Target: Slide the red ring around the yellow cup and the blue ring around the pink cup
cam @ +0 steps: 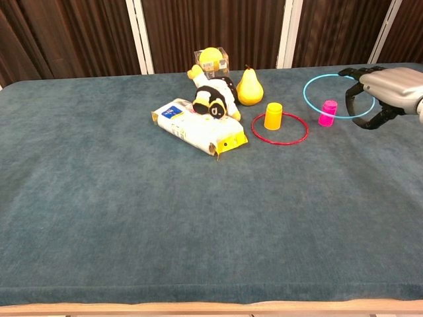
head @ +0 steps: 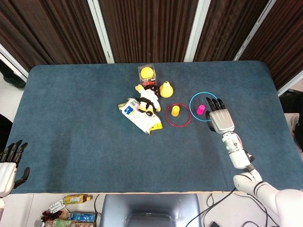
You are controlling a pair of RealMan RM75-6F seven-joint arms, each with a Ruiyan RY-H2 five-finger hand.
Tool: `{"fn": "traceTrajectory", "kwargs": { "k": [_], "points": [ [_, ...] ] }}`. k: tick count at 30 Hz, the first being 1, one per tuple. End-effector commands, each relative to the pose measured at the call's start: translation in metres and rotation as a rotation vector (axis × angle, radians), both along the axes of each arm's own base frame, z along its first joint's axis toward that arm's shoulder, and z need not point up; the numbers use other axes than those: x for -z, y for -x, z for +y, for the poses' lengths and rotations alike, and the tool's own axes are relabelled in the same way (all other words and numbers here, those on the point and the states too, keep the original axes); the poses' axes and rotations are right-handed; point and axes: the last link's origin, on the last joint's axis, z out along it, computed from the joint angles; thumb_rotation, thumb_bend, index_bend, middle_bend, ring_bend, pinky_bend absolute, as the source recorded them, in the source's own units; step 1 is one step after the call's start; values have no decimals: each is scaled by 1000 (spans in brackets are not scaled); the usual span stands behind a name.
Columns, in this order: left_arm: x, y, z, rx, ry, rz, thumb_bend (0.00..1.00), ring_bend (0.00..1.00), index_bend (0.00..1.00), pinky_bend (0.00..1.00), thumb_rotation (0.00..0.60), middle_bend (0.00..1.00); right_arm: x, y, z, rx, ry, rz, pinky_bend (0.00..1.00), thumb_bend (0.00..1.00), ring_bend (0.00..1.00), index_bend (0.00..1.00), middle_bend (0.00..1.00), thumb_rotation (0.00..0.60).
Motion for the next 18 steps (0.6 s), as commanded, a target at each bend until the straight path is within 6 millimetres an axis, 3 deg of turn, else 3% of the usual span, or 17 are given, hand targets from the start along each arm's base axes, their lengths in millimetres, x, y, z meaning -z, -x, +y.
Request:
{"fn": "traceTrajectory", "kwargs": {
  "k": [1, 4, 7, 11, 14, 18],
  "points": [
    [0, 0, 0, 1, 1, 0, 441, 0, 0, 193, 600, 1, 6, 5, 0, 20, -11, 7, 0, 643, 0, 872, 91, 600],
    [0, 0, 0, 2, 3, 0, 441, 0, 0, 192, 600, 1, 9, 10, 0, 41, -23, 6, 0, 642, 0, 678, 93, 600],
    [0, 0, 0, 2, 2, 0, 441, 0, 0, 192, 600, 2, 11, 13, 0, 61, -33, 5, 0, 565, 0, 410, 66, 600],
    [0, -1, -1, 2, 1, -2, 441, 0, 0, 192, 600, 2, 8, 16, 2, 63, -30, 0, 0, 420, 0, 255, 38, 600],
    [-1, -1, -1, 3, 2, -3, 440, 0, 0, 192, 600, 2, 0, 20, 10, 53, -1, -13, 0, 353, 0, 198, 25, 600],
    [-2, -1, -2, 10, -6, -7, 441, 0, 0, 192, 600, 3, -19, 22, 51, 3, 46, -129, 0, 332, 0, 77, 0, 600]
  ]
}}
